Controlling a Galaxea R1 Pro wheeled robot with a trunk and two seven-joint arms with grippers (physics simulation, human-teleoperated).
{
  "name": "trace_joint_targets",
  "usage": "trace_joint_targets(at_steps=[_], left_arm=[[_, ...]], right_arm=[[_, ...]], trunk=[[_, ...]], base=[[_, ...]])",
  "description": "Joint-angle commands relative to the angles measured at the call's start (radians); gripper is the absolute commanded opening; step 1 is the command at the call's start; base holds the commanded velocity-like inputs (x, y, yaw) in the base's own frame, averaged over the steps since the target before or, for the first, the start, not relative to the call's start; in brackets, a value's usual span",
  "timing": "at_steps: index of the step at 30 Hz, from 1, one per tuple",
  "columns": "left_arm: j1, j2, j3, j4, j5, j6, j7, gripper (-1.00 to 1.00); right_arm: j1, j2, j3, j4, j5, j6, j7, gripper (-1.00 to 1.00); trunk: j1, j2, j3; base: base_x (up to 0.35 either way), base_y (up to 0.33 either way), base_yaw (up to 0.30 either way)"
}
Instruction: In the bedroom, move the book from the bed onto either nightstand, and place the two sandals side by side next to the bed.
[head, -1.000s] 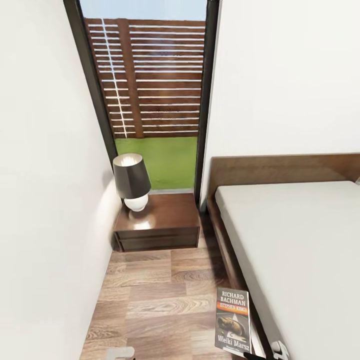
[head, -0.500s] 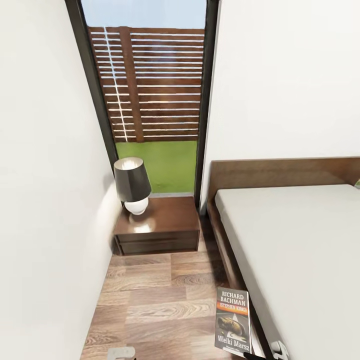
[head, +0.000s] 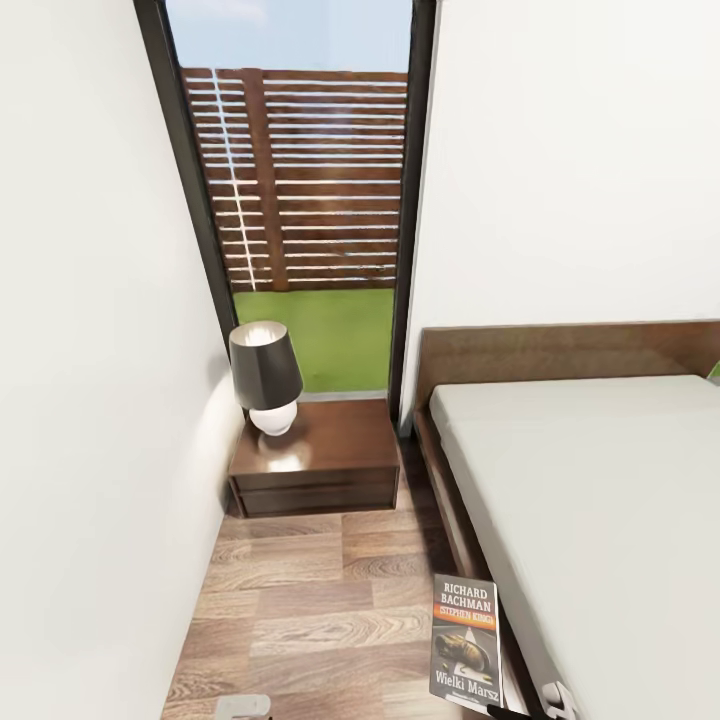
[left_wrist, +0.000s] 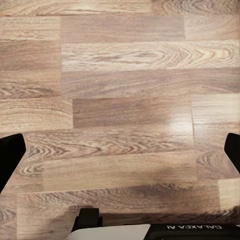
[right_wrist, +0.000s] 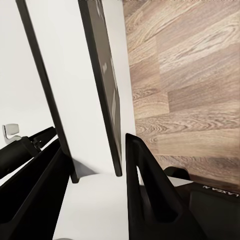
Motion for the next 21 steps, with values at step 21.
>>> trace_joint_targets(at_steps=[21], left_arm=[[-0.001,-0.005,-0.007,0.001,0.01,-0.003,0.0,1.0]], right_arm=[[0.0,0.0,0.002,0.0,-0.007,0.01,0.003,-1.0]], trunk=[[0.0,-0.001,0.019]], base=[[0.0,0.0,0.0]])
